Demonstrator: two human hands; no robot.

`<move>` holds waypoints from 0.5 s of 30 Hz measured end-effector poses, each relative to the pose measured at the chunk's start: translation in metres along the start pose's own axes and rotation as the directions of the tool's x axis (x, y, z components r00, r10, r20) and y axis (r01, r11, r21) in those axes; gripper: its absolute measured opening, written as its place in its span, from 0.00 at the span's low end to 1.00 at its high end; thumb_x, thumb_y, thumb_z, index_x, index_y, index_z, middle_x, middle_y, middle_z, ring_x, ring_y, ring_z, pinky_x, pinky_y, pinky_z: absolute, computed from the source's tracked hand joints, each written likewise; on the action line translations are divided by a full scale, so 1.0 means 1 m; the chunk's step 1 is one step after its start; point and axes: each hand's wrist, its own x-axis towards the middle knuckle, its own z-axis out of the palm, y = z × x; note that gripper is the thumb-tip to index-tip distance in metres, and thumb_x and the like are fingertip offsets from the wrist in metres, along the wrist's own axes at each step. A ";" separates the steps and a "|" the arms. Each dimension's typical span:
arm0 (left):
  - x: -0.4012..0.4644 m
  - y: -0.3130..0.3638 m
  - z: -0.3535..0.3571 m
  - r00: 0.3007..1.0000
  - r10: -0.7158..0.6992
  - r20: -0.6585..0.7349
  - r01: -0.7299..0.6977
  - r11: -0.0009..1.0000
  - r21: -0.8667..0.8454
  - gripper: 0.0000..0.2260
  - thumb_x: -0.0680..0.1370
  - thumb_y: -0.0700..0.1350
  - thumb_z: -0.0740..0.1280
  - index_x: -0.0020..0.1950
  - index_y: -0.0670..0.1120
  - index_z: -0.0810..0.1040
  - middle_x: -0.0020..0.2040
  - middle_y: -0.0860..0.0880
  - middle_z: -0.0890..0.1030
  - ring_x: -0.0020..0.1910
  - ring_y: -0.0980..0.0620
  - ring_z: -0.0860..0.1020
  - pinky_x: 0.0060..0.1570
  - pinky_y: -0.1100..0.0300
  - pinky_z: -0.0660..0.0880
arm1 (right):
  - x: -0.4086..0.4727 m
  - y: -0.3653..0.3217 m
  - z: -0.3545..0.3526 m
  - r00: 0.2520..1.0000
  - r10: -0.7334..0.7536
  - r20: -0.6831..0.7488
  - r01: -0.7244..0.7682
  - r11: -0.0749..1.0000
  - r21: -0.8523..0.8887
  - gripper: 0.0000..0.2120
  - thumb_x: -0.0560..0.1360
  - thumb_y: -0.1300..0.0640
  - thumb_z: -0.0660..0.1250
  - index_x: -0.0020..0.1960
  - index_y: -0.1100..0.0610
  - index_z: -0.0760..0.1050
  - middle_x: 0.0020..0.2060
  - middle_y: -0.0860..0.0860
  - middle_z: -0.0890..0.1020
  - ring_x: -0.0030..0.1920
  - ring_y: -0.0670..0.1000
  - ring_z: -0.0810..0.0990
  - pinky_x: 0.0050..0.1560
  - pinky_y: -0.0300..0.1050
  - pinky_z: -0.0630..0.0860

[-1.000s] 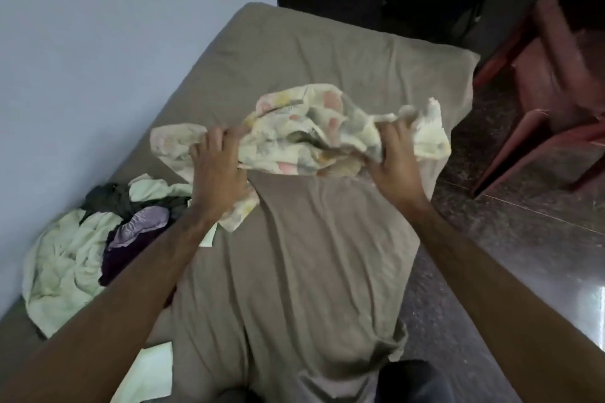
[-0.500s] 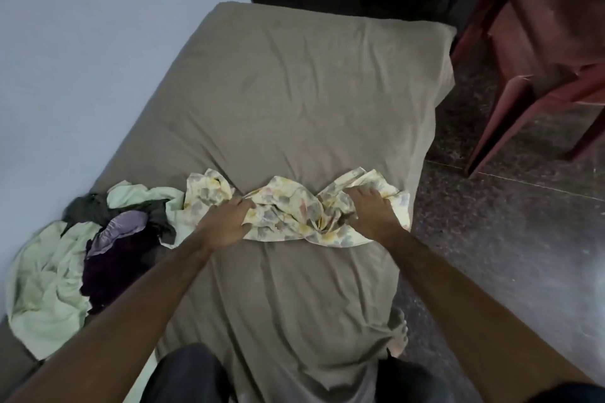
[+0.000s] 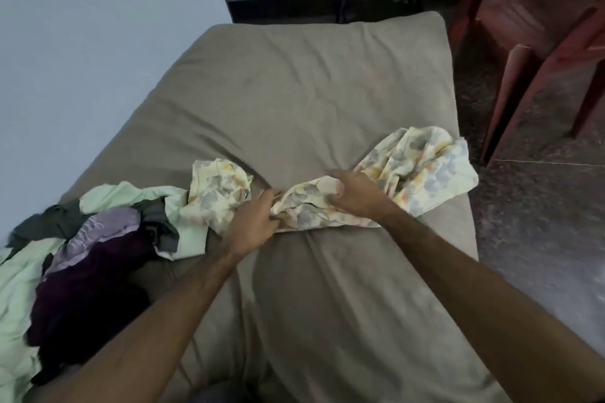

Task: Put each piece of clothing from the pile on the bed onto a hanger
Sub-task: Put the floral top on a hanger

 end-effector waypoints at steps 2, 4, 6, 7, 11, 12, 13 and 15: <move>-0.022 -0.002 -0.006 0.978 0.145 -0.151 -0.138 0.989 0.056 0.18 0.71 0.43 0.72 0.60 0.49 0.76 0.54 0.49 0.76 0.53 0.44 0.78 0.49 0.48 0.76 | -0.032 -0.006 0.008 0.970 -0.179 -0.164 0.190 0.981 0.052 0.09 0.72 0.61 0.73 0.49 0.51 0.79 0.39 0.41 0.76 0.46 0.48 0.75 0.47 0.43 0.68; -0.052 0.001 -0.021 0.905 0.311 -0.290 -0.257 0.943 0.209 0.15 0.69 0.42 0.72 0.54 0.48 0.78 0.52 0.48 0.75 0.48 0.44 0.76 0.44 0.46 0.75 | -0.071 -0.013 0.011 0.892 -0.352 -0.284 0.362 0.932 -0.018 0.11 0.69 0.66 0.74 0.48 0.54 0.81 0.39 0.40 0.72 0.44 0.46 0.72 0.46 0.40 0.66; -0.084 0.004 -0.041 0.818 0.471 -0.330 -0.359 0.867 0.347 0.11 0.67 0.44 0.70 0.49 0.50 0.78 0.56 0.49 0.76 0.52 0.45 0.73 0.47 0.48 0.73 | -0.115 -0.027 0.007 0.843 -0.463 -0.273 0.459 0.885 -0.083 0.13 0.67 0.70 0.73 0.47 0.55 0.82 0.41 0.43 0.75 0.45 0.46 0.73 0.48 0.39 0.68; -0.099 0.006 -0.051 0.795 0.534 -0.289 -0.430 0.832 0.351 0.10 0.67 0.47 0.68 0.47 0.51 0.77 0.58 0.51 0.76 0.55 0.46 0.73 0.50 0.48 0.71 | -0.137 -0.034 0.002 0.863 -0.475 -0.172 0.470 0.880 -0.072 0.14 0.67 0.71 0.74 0.47 0.55 0.82 0.42 0.45 0.78 0.46 0.45 0.75 0.50 0.37 0.70; -0.156 0.017 -0.079 0.779 0.544 0.313 -0.519 0.839 -0.165 0.11 0.73 0.55 0.70 0.46 0.49 0.76 0.47 0.52 0.80 0.47 0.52 0.78 0.48 0.49 0.76 | -0.215 -0.062 -0.024 0.731 0.014 0.682 0.006 1.000 -0.027 0.19 0.70 0.66 0.77 0.59 0.56 0.82 0.50 0.49 0.84 0.50 0.45 0.81 0.49 0.38 0.77; -0.167 0.021 -0.081 0.736 0.507 0.449 -0.476 0.859 -0.189 0.11 0.74 0.55 0.72 0.47 0.49 0.77 0.45 0.52 0.81 0.45 0.53 0.80 0.48 0.51 0.77 | -0.226 -0.066 -0.026 0.632 0.162 0.758 -0.121 0.987 -0.110 0.19 0.71 0.65 0.76 0.61 0.57 0.81 0.52 0.52 0.85 0.51 0.49 0.83 0.48 0.42 0.80; -0.176 0.023 -0.082 0.706 0.464 0.535 -0.442 0.879 -0.180 0.10 0.75 0.53 0.74 0.48 0.48 0.79 0.45 0.52 0.83 0.45 0.54 0.80 0.49 0.52 0.77 | -0.233 -0.070 -0.025 0.591 0.266 0.762 -0.175 0.964 -0.201 0.18 0.73 0.64 0.76 0.61 0.58 0.79 0.53 0.54 0.85 0.51 0.53 0.85 0.46 0.44 0.81; -0.183 0.019 -0.079 0.734 0.427 0.528 -0.423 0.896 -0.138 0.07 0.78 0.50 0.72 0.49 0.49 0.79 0.45 0.53 0.84 0.44 0.55 0.81 0.49 0.55 0.77 | -0.238 -0.075 -0.019 0.699 0.314 0.642 -0.119 0.937 -0.328 0.14 0.75 0.60 0.74 0.60 0.58 0.78 0.50 0.53 0.84 0.51 0.56 0.85 0.44 0.43 0.82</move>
